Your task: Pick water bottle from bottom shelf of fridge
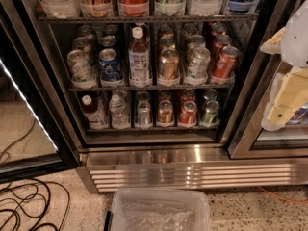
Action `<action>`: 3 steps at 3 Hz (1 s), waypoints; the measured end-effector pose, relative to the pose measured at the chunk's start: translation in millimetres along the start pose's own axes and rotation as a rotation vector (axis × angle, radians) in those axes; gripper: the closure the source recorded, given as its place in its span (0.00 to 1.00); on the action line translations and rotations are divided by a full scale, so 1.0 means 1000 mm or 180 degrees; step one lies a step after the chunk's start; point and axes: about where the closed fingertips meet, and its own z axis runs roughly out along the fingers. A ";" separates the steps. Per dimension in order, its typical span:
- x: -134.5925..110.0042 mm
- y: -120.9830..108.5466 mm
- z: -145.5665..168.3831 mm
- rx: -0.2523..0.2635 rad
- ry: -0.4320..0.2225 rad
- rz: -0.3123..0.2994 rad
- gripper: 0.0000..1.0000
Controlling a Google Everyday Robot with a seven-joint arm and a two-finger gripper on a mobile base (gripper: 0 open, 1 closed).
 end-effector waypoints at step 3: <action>-0.019 0.018 0.032 0.0056 -0.0358 -0.0025 0.00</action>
Offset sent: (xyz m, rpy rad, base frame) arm -0.0098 0.0296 0.0026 0.0059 -0.0753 0.0681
